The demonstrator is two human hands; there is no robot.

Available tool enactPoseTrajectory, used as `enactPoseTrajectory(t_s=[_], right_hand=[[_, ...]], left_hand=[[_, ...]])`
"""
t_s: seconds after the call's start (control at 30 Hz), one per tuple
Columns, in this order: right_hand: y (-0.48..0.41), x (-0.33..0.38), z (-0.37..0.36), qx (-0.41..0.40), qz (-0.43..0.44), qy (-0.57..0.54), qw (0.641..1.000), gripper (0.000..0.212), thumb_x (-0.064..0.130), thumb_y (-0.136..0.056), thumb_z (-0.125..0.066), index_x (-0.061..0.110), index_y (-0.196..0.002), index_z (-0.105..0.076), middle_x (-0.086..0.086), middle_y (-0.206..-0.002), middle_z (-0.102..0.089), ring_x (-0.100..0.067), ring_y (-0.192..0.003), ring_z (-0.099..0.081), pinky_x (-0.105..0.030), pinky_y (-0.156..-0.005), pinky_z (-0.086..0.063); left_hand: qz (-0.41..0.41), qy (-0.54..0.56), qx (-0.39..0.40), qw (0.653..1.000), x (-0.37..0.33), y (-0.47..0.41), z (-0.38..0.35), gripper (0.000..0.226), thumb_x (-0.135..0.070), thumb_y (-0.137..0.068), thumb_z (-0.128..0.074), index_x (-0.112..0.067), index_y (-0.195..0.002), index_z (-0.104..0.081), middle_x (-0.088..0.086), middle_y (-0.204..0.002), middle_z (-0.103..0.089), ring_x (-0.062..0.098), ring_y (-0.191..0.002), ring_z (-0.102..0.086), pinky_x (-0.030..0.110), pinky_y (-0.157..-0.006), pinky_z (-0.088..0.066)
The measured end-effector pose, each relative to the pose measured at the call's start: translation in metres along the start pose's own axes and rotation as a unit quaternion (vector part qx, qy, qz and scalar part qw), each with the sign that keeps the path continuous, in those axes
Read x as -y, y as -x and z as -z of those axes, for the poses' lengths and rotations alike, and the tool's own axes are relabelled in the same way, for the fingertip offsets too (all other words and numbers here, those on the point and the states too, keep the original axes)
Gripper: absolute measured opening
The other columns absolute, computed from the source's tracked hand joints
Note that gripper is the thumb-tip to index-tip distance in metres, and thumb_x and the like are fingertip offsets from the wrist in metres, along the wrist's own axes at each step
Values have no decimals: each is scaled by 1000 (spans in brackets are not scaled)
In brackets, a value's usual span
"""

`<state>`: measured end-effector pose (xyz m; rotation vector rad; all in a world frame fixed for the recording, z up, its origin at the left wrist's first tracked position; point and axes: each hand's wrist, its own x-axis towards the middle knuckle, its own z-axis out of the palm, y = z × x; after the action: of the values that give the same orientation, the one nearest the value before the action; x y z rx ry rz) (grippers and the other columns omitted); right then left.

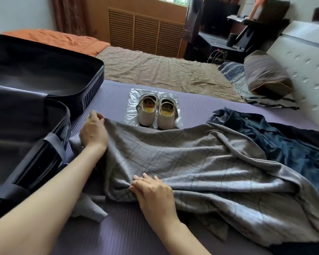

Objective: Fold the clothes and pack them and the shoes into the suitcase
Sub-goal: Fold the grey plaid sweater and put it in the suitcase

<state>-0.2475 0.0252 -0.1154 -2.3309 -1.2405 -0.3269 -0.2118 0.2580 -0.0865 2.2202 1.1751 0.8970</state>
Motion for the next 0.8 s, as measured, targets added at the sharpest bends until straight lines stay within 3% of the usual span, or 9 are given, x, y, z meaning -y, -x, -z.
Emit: enactPoseTrajectory(t_s=[0.13, 0.23, 0.33, 0.4, 0.53, 0.67, 0.73, 0.8], right_hand=[[-1, 15, -13, 55, 12, 32, 998, 12, 40, -67, -65, 30, -62, -69, 14, -78, -71, -8, -80, -69, -29, -75, -57], [6, 8, -6, 66, -6, 23, 998, 27, 47, -75, -50, 34, -81, -73, 10, -100, -72, -7, -93, -68, -33, -85, -53], [24, -14, 30, 34, -2, -57, 998, 30, 45, -86, -47, 32, -100, -70, 7, -119, -66, -8, -106, -61, -30, -100, -43], [45, -37, 56, 0, -15, -87, 996, 29, 45, -90, -49, 29, -105, -68, 8, -123, -63, -10, -108, -59, -30, -98, -40], [99, -74, 83, -67, -23, -12, 997, 34, 47, -88, -52, 24, -104, -71, 11, -125, -60, -13, -111, -55, -29, -98, -40], [131, -89, 80, -108, -48, 87, 989, 29, 39, -78, -66, 19, -97, -73, 2, -130, -56, -20, -119, -46, -32, -102, -35], [133, -92, 75, -93, -69, 114, 987, 36, 28, -62, -86, 17, -94, -74, -1, -129, -56, -23, -118, -44, -34, -101, -34], [130, -95, 71, -84, -80, 122, 986, 36, 23, -58, -90, 16, -89, -74, -2, -127, -56, -25, -116, -44, -37, -99, -35]], left_hand=[[-58, -104, 12, 993, 17, 2, -2, 23, 6, -84, -50, -5, -101, -60, 23, -110, -52, 39, -105, -46, 45, -89, -36], [-97, -114, 36, 988, 16, 19, -2, 23, -4, -83, -61, -7, -105, -62, 21, -114, -52, 37, -110, -40, 42, -92, -32], [-142, 0, 96, 985, 2, 49, 13, 20, -13, -87, -61, -8, -107, -63, 13, -105, -58, 31, -102, -48, 36, -89, -34], [-189, 111, 152, 964, -4, 84, 28, 15, -16, -87, -62, -14, -102, -65, 1, -99, -59, 19, -94, -52, 26, -86, -36], [-271, 202, 218, 916, 2, 156, 50, 28, -48, -82, -56, -26, -95, -67, -13, -100, -61, 3, -104, -51, 17, -96, -34], [-336, 159, 243, 896, 19, 191, 44, 33, -62, -78, -55, -38, -99, -64, -26, -102, -61, 0, -112, -47, 30, -100, -34], [-324, 140, 258, 899, 24, 195, 38, 37, -64, -73, -57, -41, -101, -63, -27, -101, -62, -4, -111, -46, 37, -100, -35], [-299, 132, 268, 906, 25, 194, 34, 34, -60, -70, -59, -42, -97, -63, -26, -96, -63, -5, -105, -48, 39, -97, -37]])
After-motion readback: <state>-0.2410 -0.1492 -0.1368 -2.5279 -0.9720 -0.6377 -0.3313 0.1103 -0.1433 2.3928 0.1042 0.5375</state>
